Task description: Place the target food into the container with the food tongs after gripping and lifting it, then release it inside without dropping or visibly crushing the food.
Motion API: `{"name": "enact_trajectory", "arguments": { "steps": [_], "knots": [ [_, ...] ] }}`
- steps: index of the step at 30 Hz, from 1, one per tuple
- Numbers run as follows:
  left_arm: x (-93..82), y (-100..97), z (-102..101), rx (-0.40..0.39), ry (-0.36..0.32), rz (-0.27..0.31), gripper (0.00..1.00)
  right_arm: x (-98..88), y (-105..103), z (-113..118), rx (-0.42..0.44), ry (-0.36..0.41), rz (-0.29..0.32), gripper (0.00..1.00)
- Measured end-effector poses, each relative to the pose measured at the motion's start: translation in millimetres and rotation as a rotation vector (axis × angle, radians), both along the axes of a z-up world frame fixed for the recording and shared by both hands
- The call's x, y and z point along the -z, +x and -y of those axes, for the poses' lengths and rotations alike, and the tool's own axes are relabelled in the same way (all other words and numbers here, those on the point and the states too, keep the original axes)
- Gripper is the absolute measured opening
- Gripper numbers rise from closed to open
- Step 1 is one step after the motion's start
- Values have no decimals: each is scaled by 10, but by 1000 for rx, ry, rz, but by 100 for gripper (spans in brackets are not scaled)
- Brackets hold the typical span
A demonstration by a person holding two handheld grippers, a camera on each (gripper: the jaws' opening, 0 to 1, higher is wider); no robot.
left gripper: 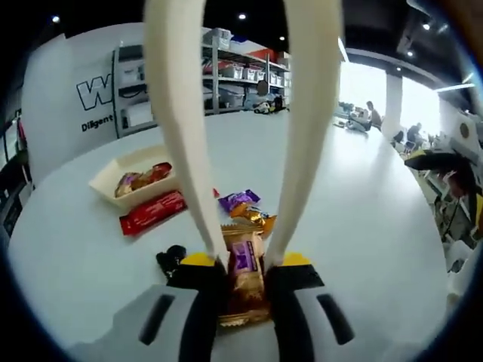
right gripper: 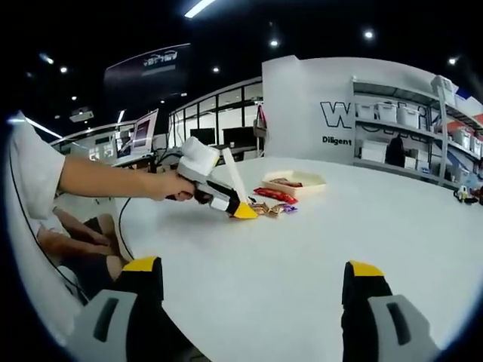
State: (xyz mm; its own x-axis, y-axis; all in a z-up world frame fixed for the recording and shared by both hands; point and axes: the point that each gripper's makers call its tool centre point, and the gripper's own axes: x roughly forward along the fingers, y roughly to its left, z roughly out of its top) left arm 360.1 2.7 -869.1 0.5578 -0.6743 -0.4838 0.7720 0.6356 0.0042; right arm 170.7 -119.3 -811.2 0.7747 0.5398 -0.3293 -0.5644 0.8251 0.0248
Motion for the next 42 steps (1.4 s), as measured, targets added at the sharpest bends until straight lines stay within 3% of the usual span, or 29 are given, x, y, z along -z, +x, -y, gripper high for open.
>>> {"name": "enact_trajectory", "arguments": {
  "steps": [8, 17, 23, 28, 34, 42],
  "knots": [
    [-8, 12, -16, -23, -54, -9, 22, 39, 44, 102, 40, -32, -7, 99],
    [-59, 44, -19, -11, -53, -19, 20, 65, 11, 112, 41, -19, -21, 99],
    [-258, 105, -39, -28, -110, -8, 21, 45, 39, 85, 29, -7, -29, 99],
    [-377, 172, -71, -34, -115, 4, 21, 42, 73, 53, 21, -17, -27, 99],
    [-607, 307, -49, -66, -212, -22, 21, 52, 101, 24, 19, -10, -30, 99],
    [-726, 487, 41, -58, -201, 4, 21, 41, 153, 4, 13, -9, -31, 99]
  ]
}}
